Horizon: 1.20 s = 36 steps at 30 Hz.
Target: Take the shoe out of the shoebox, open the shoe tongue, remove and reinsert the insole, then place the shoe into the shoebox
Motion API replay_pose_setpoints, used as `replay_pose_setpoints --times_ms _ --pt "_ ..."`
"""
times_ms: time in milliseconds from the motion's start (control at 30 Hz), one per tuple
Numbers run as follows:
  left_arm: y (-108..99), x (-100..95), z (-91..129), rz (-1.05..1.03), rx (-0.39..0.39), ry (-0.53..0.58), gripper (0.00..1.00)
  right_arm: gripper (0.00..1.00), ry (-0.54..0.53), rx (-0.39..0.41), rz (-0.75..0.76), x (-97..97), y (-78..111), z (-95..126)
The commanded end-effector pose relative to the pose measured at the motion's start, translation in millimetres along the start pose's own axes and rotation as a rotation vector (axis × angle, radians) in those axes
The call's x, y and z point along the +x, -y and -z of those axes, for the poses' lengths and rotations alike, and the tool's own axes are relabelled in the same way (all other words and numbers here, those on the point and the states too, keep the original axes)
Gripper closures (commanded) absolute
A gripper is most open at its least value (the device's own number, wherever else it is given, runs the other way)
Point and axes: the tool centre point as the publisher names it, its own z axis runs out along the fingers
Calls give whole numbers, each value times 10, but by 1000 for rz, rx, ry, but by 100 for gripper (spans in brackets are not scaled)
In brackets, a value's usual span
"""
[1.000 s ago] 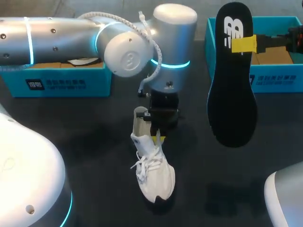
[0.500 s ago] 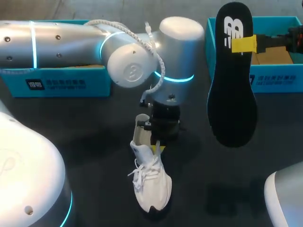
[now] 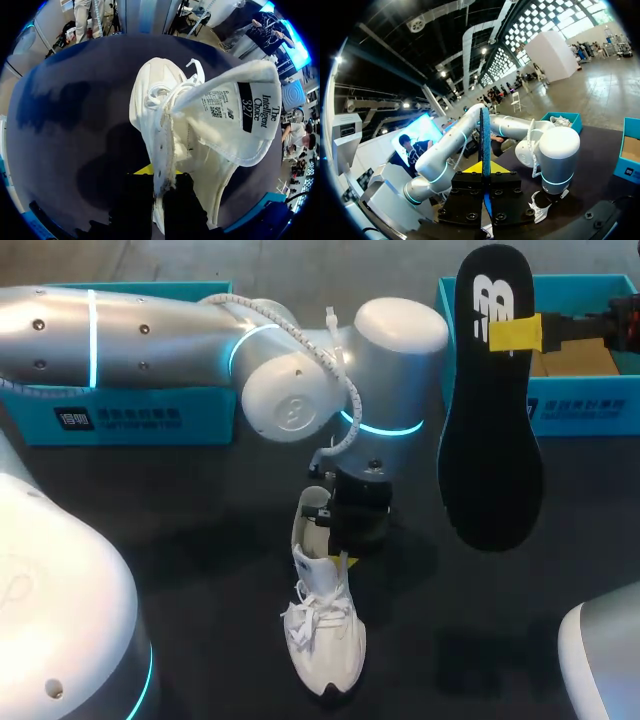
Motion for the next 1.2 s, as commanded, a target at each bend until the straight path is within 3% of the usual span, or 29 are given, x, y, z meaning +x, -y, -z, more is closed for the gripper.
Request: replay_pose_setpoints --times_ms 33,367,400,433,467,633,933,1200 --pt "25 -40 -19 -10 -4 3 100 100 0 8 -2 -12 -39 -23" --pt "9 -110 -40 -21 -9 46 100 100 0 8 -2 -12 -39 -23" --pt "8 -114 -40 -20 -9 48 95 100 0 8 -2 -12 -39 -23" --pt "5 -119 -36 -17 -9 56 54 100 0 8 -2 -12 -39 -23" --pt "2 -124 -27 -15 -7 68 0 100 0 8 -2 -12 -39 -23" --pt "9 -135 129 -2 6 141 0 100 0 8 -2 -12 -39 -23" --pt "-35 -116 627 37 1 317 0 100 0 8 -2 -12 -39 -23" --pt "-84 -16 990 83 23 530 0 100 0 8 -2 -12 -39 -23"
